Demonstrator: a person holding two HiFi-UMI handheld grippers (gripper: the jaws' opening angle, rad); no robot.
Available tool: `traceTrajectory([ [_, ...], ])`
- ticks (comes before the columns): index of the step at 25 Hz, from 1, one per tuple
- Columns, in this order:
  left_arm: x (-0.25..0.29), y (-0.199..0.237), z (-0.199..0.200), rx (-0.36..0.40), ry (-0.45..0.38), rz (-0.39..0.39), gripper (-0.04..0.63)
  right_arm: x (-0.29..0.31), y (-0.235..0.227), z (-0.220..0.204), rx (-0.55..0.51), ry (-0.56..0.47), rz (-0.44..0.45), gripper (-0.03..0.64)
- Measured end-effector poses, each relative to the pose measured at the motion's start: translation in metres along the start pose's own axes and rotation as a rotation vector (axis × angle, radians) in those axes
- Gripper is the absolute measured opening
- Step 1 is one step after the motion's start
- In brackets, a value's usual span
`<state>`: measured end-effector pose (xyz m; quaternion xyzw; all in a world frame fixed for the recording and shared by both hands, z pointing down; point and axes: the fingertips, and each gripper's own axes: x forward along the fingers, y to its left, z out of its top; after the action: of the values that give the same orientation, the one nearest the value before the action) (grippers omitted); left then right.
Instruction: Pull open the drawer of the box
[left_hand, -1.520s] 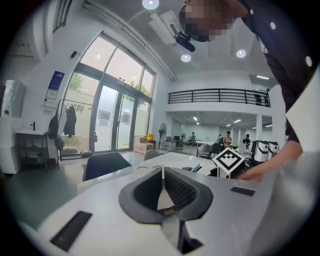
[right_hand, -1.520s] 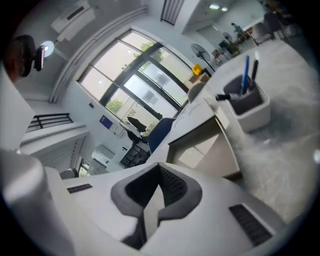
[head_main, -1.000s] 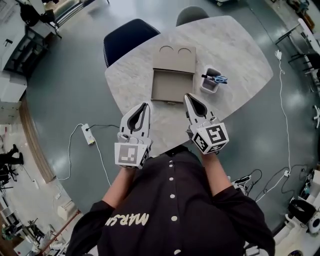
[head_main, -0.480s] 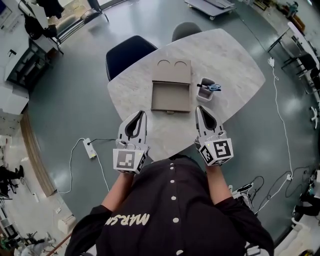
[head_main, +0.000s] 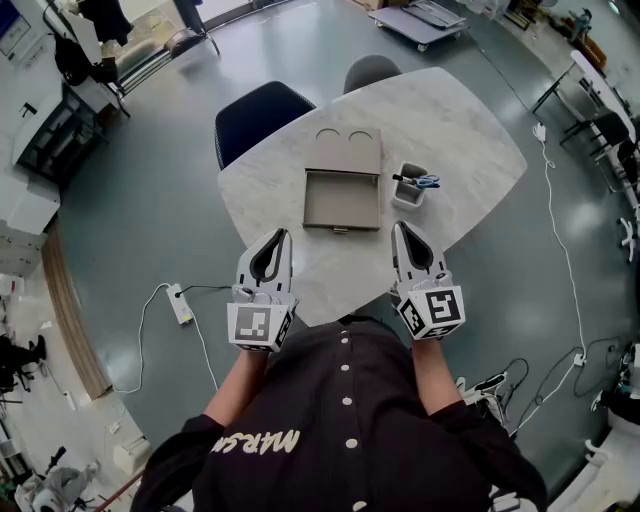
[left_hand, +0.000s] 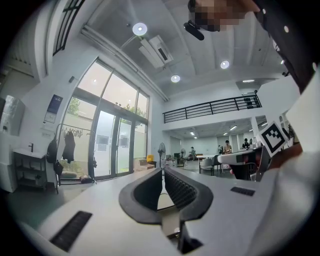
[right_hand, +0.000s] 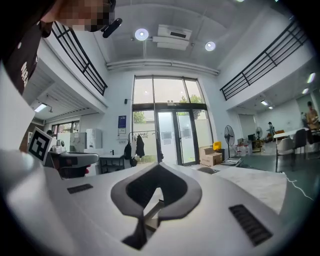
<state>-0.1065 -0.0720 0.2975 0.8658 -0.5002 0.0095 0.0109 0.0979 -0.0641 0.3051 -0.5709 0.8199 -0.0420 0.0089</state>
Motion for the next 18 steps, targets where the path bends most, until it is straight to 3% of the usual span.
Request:
traceTrajectory([
  [18, 0.0022, -0.0069, 0.0017, 0.008, -0.003, -0.009, 0.026, -0.0002, 0.0019, -0.0009, 0.006, 0.012, -0.001, -0.004],
])
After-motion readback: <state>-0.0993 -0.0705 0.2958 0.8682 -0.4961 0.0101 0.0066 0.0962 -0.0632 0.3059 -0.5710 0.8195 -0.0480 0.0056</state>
